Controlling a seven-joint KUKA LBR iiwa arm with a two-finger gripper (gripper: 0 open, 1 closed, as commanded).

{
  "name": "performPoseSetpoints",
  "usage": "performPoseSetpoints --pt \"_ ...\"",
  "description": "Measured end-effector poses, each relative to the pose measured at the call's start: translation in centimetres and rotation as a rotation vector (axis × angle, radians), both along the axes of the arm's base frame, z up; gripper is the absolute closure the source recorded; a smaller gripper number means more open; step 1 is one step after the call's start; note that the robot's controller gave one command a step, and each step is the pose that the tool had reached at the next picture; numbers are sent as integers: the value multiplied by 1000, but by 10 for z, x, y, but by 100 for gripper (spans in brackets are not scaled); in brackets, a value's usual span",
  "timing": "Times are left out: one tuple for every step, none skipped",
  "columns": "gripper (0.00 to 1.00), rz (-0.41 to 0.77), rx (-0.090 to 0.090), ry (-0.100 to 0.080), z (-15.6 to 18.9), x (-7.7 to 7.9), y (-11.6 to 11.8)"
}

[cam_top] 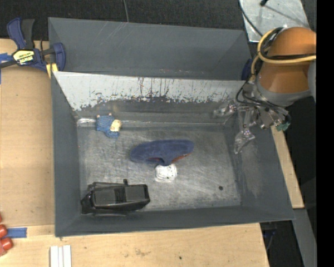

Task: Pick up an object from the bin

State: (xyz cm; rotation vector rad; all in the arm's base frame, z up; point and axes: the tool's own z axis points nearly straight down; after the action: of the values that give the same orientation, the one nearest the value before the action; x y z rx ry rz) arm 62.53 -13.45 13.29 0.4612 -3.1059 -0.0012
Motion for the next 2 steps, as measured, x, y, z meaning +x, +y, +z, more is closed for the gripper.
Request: performPoseSetpoints --pt "0 86 2 -2 49 -87 78" --pt "0 51 2 -6 -26 -20 107"
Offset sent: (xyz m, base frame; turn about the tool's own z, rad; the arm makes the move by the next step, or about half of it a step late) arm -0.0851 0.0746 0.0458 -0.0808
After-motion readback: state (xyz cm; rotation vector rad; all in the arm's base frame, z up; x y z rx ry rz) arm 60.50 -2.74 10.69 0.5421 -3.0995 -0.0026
